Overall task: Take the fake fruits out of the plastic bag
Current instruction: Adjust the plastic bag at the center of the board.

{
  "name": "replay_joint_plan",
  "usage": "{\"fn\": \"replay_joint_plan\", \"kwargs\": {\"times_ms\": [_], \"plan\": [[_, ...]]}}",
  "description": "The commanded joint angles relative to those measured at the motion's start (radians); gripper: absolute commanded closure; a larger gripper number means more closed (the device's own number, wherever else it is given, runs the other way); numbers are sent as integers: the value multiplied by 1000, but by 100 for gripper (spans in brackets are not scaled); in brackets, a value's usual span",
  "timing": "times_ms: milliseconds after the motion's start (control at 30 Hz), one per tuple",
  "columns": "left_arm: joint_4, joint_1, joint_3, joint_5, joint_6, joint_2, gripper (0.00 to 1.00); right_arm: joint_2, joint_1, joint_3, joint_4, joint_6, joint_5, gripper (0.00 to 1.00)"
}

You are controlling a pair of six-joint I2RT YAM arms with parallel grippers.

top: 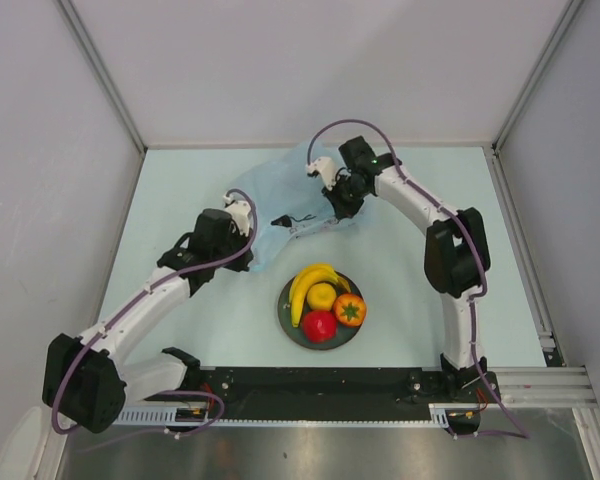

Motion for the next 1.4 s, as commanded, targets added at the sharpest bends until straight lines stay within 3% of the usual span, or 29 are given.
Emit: {"fn": "replay_joint_plan", "kwargs": {"times_ms": [0,33,133,233,400,567,733,1000,1200,1367], "plan": [[1,8,-75,35,108,-57,100,-70,-90,82,65,98,47,91],[15,11,-92,3,103,-73,100,-72,-100,88,68,104,43,70],[29,20,-103,35,102,-87,100,-98,-100,116,-4,82,-89,43],[33,19,-92,96,111,-92,100,-150,-68,107,-18,95,-275,31],[36,22,-60,124,119,-89,100,-94,23,136,10,187,-359,38],[62,66,13,222,90,-81,100,15,113,157,7,171,-356,59],[93,101,47,266,88,-54,100,100,169,197,40,214,-290,64],[81,118,66,337,97,-25,100,184,170,287,146,331,-103,63],[52,120,61,369,134,-26,100,198,134,341,93,326,-308,54],[55,131,58,449,131,-41,100,207,121,321,105,342,-260,50]]}}
